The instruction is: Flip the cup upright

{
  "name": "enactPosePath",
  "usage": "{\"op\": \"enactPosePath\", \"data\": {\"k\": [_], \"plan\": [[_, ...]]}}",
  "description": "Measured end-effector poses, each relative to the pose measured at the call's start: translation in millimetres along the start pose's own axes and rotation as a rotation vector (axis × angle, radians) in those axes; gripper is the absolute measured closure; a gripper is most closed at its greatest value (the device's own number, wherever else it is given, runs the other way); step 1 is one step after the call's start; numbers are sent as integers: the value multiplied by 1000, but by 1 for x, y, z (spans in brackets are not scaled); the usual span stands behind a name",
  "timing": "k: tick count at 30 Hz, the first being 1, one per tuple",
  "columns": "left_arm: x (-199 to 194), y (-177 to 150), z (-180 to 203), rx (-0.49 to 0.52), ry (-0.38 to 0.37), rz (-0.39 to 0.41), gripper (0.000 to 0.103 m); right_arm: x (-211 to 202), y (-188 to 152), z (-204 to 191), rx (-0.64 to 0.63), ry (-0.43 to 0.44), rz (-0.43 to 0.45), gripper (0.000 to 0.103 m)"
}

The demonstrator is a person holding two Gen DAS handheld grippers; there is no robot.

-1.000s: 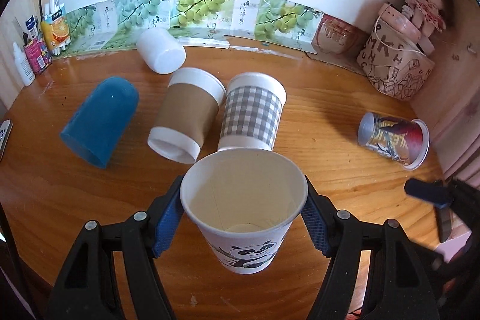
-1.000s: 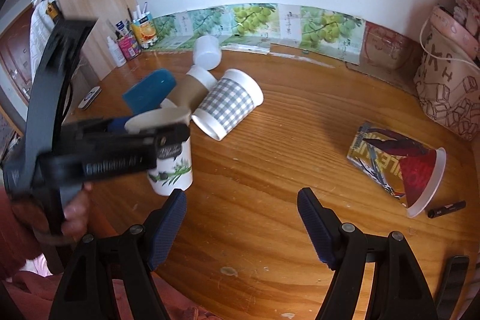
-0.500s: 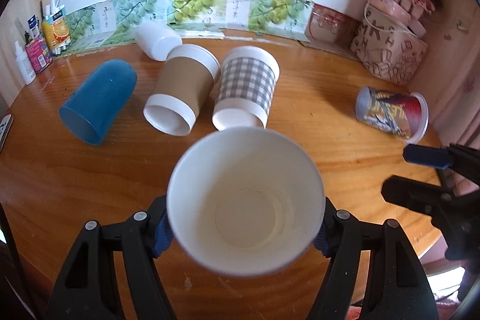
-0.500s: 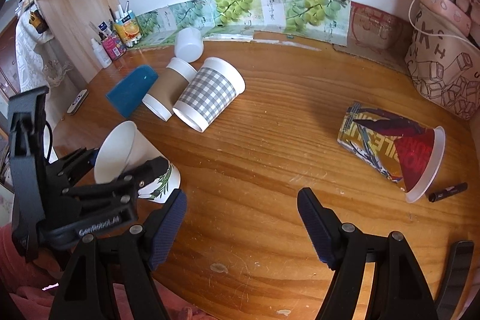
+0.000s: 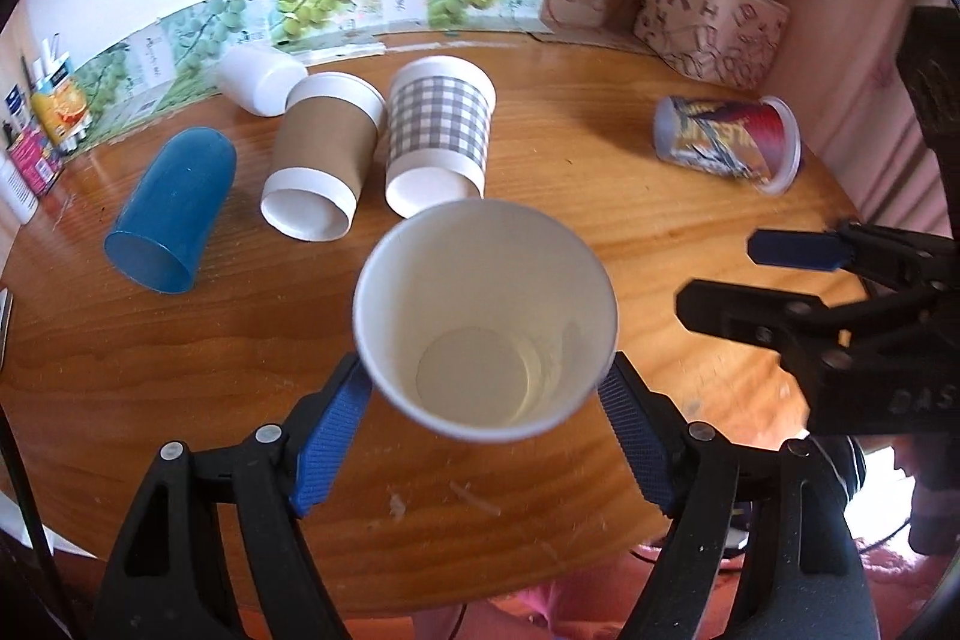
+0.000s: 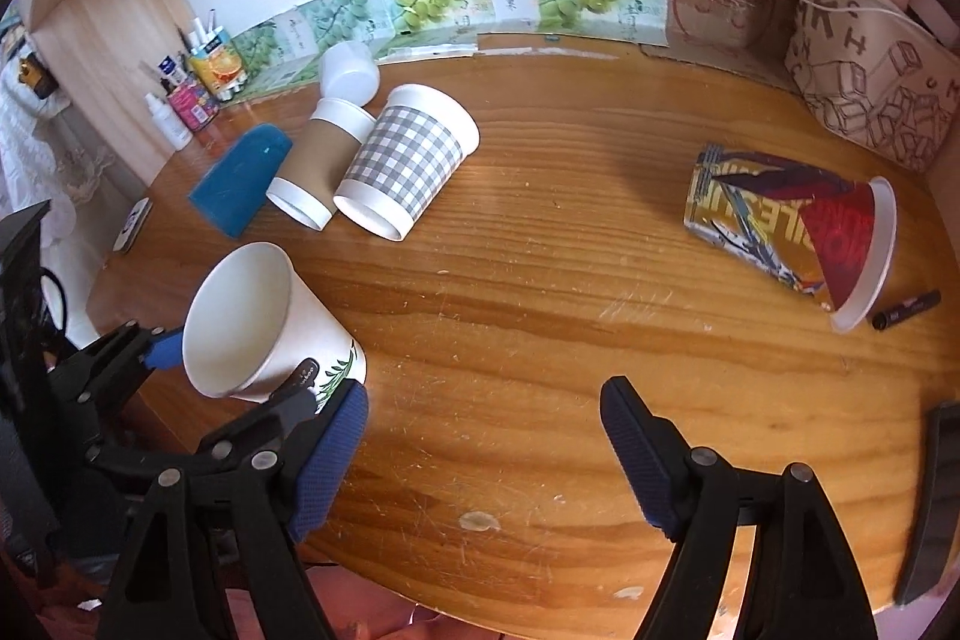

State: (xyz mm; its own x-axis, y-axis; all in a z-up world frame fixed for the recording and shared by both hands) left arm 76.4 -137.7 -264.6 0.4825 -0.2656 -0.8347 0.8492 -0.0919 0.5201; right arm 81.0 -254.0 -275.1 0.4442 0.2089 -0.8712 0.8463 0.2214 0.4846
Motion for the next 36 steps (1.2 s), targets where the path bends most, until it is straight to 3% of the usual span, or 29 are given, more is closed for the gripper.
{"op": "enactPosePath", "data": {"k": [10,18,21,25,31,36], "plan": [[-30,-20,-31,137,2,-70,20,-1,-15,-24,107,-107,-19,21],[-64,-23,-86,148,27,-82,20,-17,-19,-58,202,-201,1,21],[-78,-17,-105,134,69,-94,20,-29,-15,-74,213,-225,14,21],[-104,-3,-120,52,52,-90,20,-55,-3,-96,192,-249,41,21],[-139,23,-116,-34,19,-34,14,-96,22,-112,163,-309,70,1],[-167,46,-103,-83,24,70,8,-130,37,-119,169,-278,120,0]]}}
Point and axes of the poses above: each gripper's, at about its wrist camera, not at the fingertips, and x roughly the way its jaws point, z to its right, y to its top, the point moved 7 cm from there along x, roughly the way its jaws point, and after that the axes turned 9 degrees about -x, right-handed, at the moved point
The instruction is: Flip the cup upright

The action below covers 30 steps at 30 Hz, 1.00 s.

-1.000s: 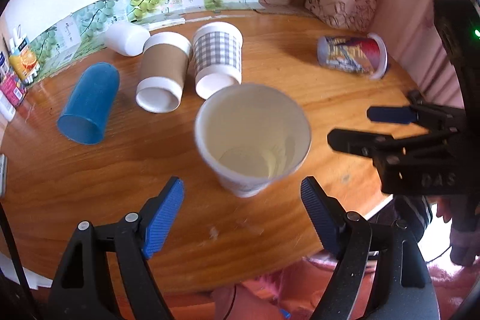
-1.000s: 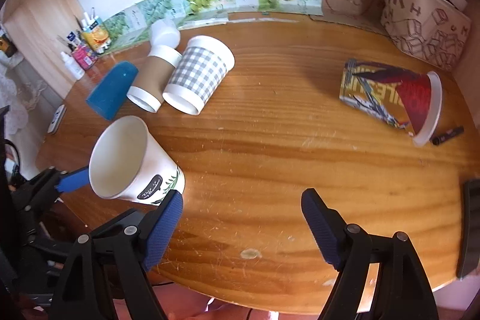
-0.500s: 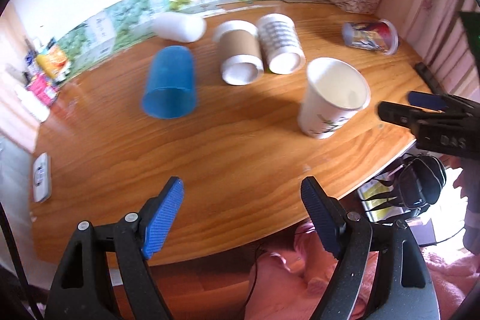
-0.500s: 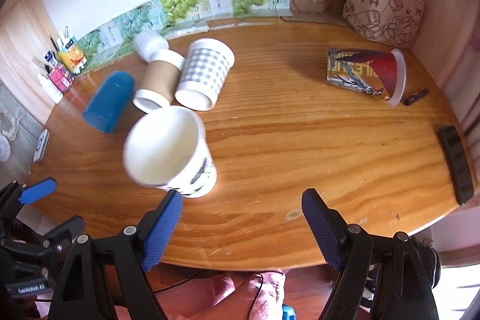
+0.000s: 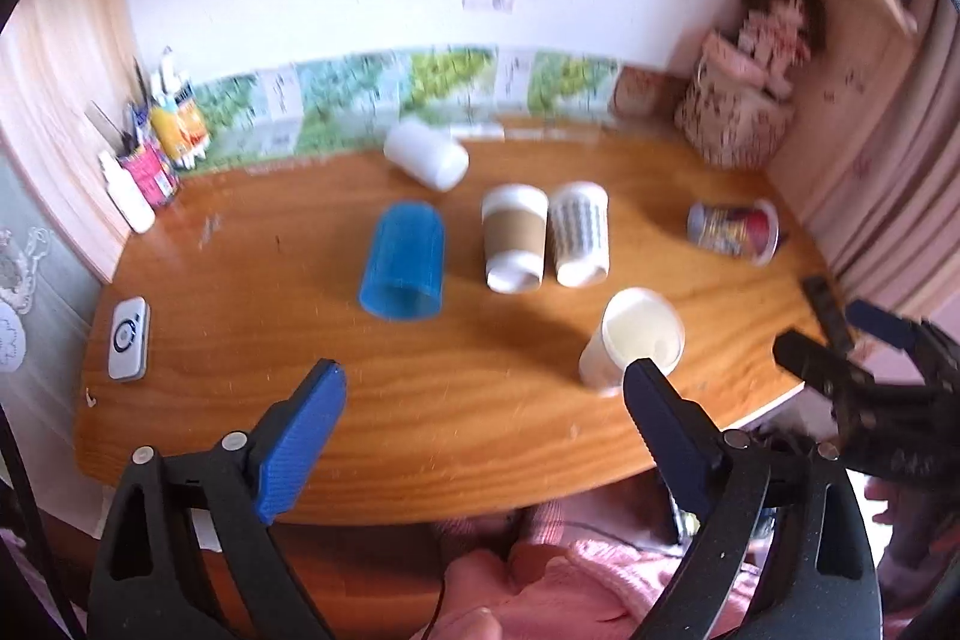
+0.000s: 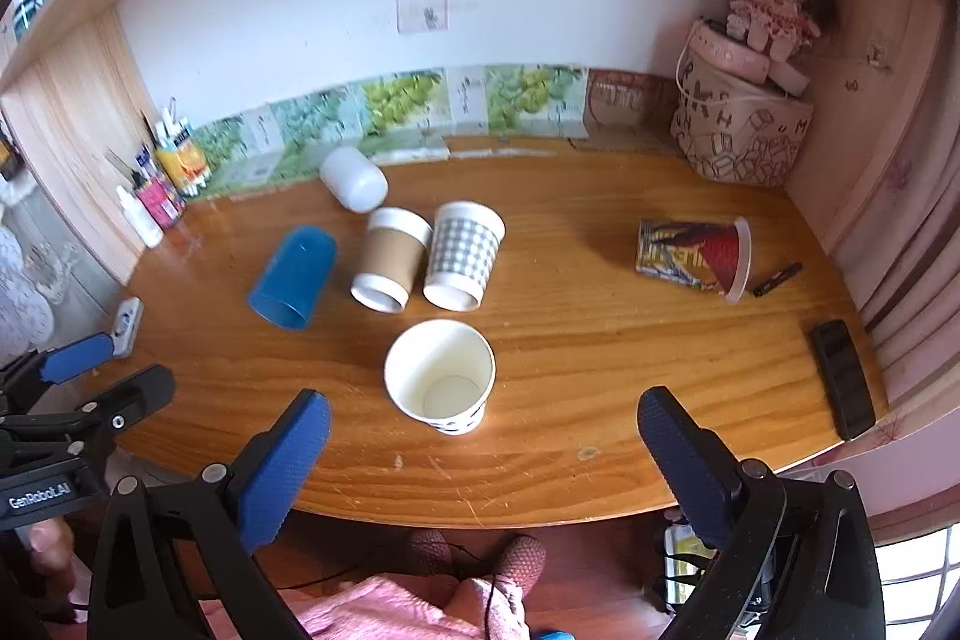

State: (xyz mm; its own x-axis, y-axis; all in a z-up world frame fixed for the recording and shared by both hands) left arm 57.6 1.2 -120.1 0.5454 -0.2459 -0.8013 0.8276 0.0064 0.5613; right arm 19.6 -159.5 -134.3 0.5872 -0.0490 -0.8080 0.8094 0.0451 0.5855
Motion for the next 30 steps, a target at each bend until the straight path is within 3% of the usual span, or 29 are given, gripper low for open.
{"op": "enactPosePath", "data": {"k": [4,17,26,30], "plan": [[-17,14,7,-43,2,90,0,-22,9,-1,12,42,26,0],[-54,27,13,-142,87,363,0,-56,13,27,122,43,192,0],[-75,37,21,-140,155,533,0,-79,35,28,35,24,413,0],[-78,39,23,-145,175,565,0,-78,42,23,-14,54,443,0]]}}
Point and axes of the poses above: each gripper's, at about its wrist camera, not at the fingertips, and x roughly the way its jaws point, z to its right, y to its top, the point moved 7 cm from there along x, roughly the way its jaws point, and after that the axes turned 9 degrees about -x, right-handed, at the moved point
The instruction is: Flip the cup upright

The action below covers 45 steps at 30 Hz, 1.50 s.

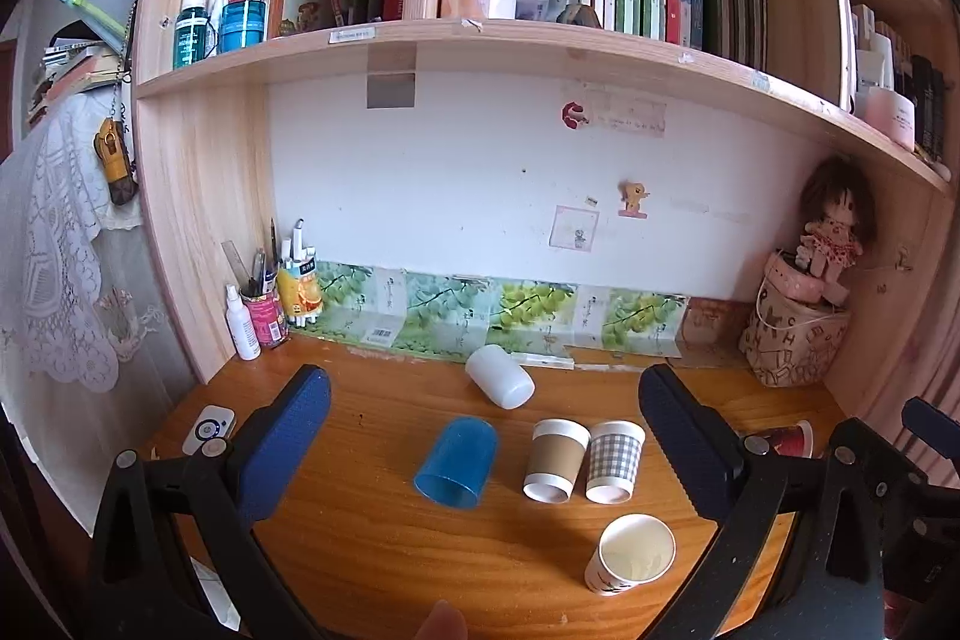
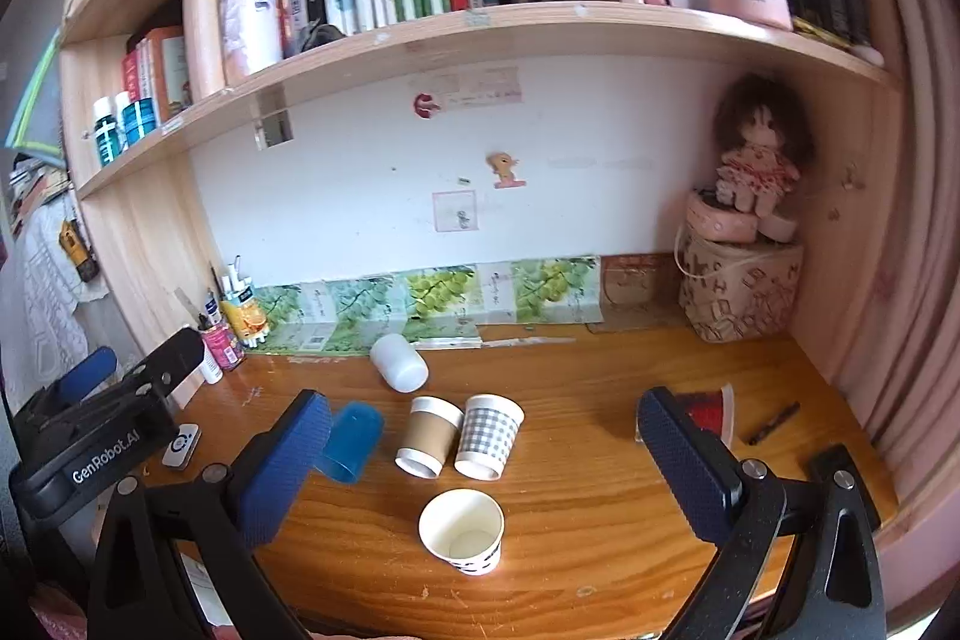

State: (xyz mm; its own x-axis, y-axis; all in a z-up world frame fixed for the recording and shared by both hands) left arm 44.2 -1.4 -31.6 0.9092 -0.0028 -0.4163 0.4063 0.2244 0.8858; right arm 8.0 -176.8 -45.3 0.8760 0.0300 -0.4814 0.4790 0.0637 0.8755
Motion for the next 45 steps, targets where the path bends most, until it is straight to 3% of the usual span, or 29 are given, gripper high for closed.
{"op": "enactPosePath", "data": {"k": [17,45], "plan": [[12,-3,16,16,53,-1,0,27,-4,7,-20,63,-56,0],[22,-5,45,85,34,7,0,45,-2,23,5,97,-68,0]]}}
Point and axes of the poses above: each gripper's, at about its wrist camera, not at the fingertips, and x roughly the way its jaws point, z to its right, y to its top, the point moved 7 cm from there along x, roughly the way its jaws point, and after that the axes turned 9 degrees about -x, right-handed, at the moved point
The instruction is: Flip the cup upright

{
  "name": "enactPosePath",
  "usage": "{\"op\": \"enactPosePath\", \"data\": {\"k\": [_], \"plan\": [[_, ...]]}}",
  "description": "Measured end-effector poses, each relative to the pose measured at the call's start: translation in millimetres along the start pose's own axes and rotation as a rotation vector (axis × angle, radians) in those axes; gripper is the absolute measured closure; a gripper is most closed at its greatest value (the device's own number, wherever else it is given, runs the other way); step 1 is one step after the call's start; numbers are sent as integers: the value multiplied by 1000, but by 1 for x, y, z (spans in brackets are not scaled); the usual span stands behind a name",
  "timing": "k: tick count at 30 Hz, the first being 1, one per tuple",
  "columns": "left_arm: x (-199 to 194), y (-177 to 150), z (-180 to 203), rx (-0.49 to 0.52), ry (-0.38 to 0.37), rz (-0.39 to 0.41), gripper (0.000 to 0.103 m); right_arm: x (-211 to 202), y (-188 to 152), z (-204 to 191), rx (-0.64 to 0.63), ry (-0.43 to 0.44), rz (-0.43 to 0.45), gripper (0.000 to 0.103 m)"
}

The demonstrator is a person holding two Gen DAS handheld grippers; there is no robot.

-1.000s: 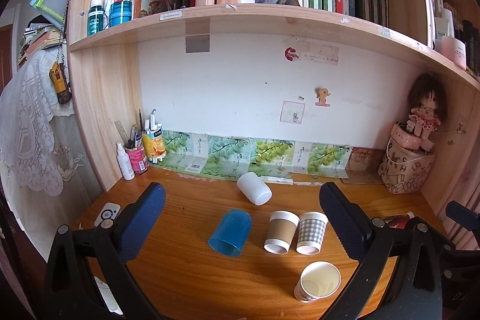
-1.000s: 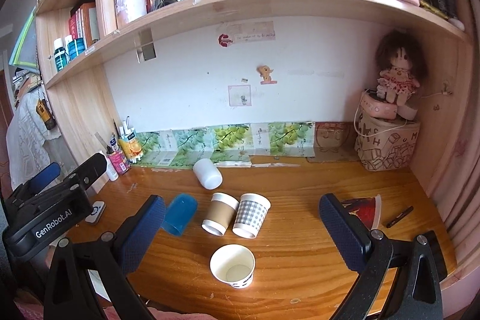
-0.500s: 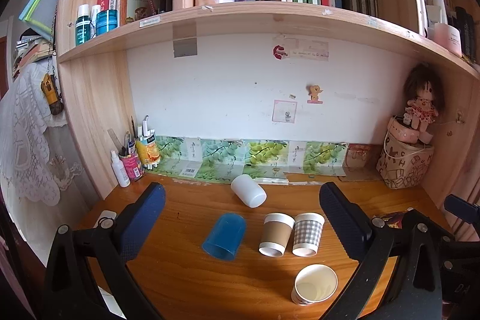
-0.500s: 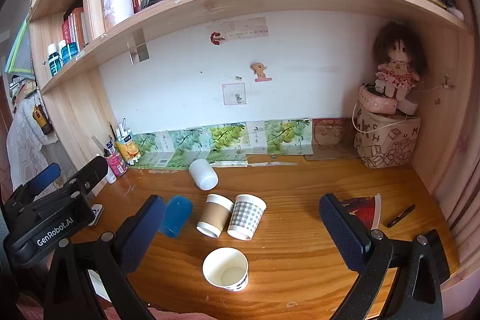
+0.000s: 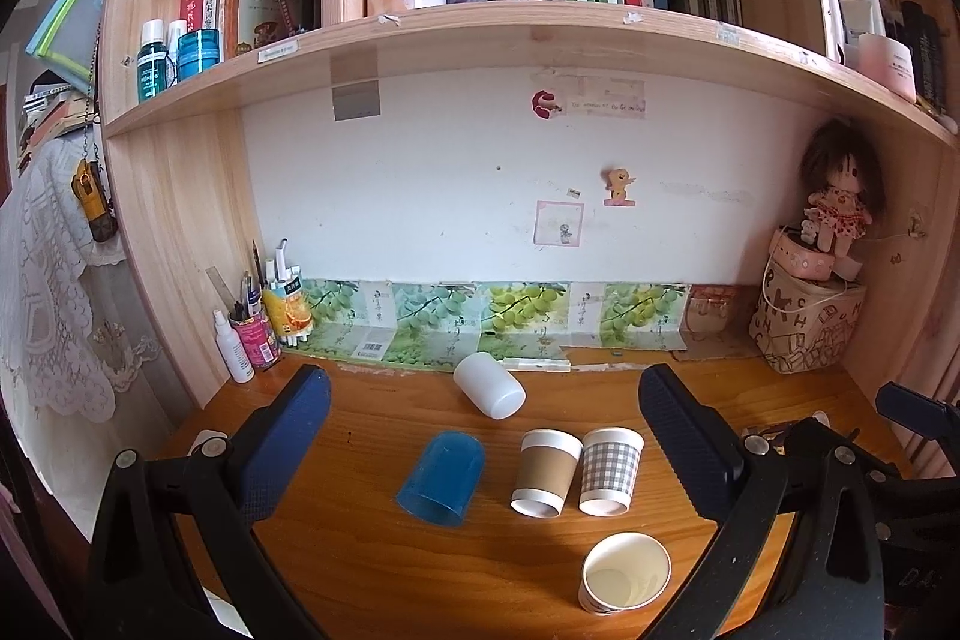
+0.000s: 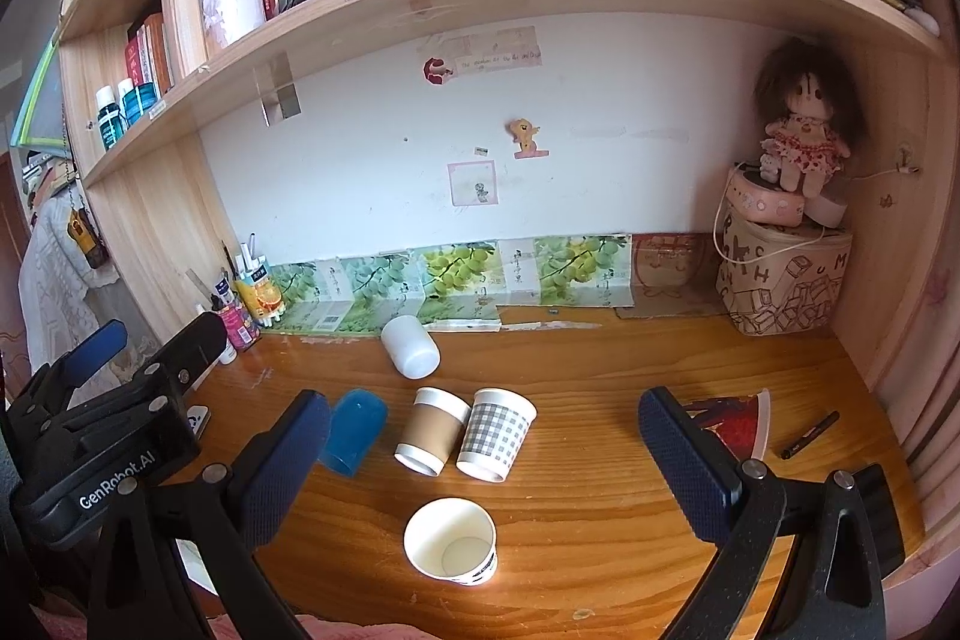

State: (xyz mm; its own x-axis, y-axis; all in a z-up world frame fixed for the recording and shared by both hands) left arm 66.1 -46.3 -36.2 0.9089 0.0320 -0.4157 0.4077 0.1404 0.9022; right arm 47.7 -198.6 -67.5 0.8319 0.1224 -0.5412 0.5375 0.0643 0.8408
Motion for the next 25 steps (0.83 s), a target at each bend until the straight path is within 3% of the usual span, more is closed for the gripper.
{"op": "enactPosePath", "data": {"k": [25], "plan": [[1,-1,-3,-3,-34,-13,0,3,-5,-5,24,5,-35,0]]}}
Point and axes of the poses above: each gripper's, at about its wrist camera, not at the fingertips, and x roughly the way its jaws point, z to its right, y to its top, the point moved 7 cm from there along x, roughly the way its jaws point, and after that the axes turned 9 degrees about -x, right-handed, at the moved point
